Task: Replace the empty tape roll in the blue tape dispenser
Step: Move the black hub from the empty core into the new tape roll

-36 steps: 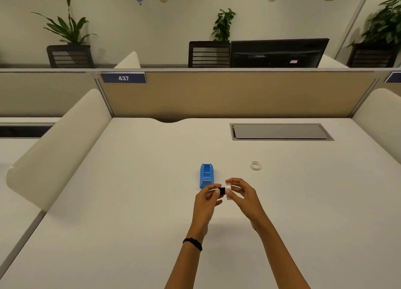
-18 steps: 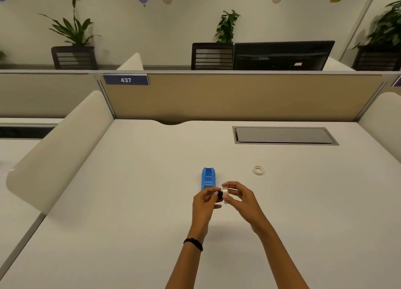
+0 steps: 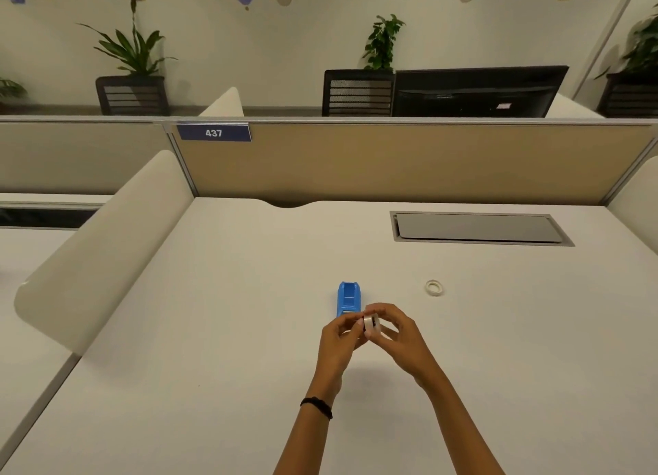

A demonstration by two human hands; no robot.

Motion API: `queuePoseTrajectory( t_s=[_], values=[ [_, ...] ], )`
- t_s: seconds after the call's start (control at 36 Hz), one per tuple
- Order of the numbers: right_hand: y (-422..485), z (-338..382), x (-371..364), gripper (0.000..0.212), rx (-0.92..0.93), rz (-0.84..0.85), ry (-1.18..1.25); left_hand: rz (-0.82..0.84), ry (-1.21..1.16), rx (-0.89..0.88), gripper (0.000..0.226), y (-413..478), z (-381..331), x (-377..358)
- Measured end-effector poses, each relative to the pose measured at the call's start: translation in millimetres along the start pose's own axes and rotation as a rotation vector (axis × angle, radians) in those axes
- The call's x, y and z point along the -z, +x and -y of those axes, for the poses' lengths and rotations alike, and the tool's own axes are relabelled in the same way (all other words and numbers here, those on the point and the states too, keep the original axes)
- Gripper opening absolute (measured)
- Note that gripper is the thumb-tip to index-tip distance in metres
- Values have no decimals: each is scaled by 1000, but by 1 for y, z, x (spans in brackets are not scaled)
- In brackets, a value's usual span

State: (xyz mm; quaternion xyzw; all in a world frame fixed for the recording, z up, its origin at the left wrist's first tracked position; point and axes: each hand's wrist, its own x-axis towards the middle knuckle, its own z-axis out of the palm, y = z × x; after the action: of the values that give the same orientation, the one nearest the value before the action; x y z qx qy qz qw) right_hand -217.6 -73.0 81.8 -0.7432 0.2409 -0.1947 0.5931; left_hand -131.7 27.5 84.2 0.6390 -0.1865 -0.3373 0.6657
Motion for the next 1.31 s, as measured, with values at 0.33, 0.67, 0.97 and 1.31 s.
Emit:
queuePoseTrajectory(
  t_s=[0.33, 0.67, 0.97, 1.31],
  values=[
    [5, -7, 3, 29, 101, 73, -66, -31, -54, 74, 14, 9, 6, -3],
    [10, 15, -4, 27, -18, -34, 42, -53, -58, -10, 21, 13, 1, -2],
    [13, 23, -1, 29, -124, -81, 53, -115, 21, -106, 16, 13, -6, -6],
    [6, 36, 3, 19, -130, -7, 56, -106, 48, -101, 22, 9, -10, -5]
  ],
)
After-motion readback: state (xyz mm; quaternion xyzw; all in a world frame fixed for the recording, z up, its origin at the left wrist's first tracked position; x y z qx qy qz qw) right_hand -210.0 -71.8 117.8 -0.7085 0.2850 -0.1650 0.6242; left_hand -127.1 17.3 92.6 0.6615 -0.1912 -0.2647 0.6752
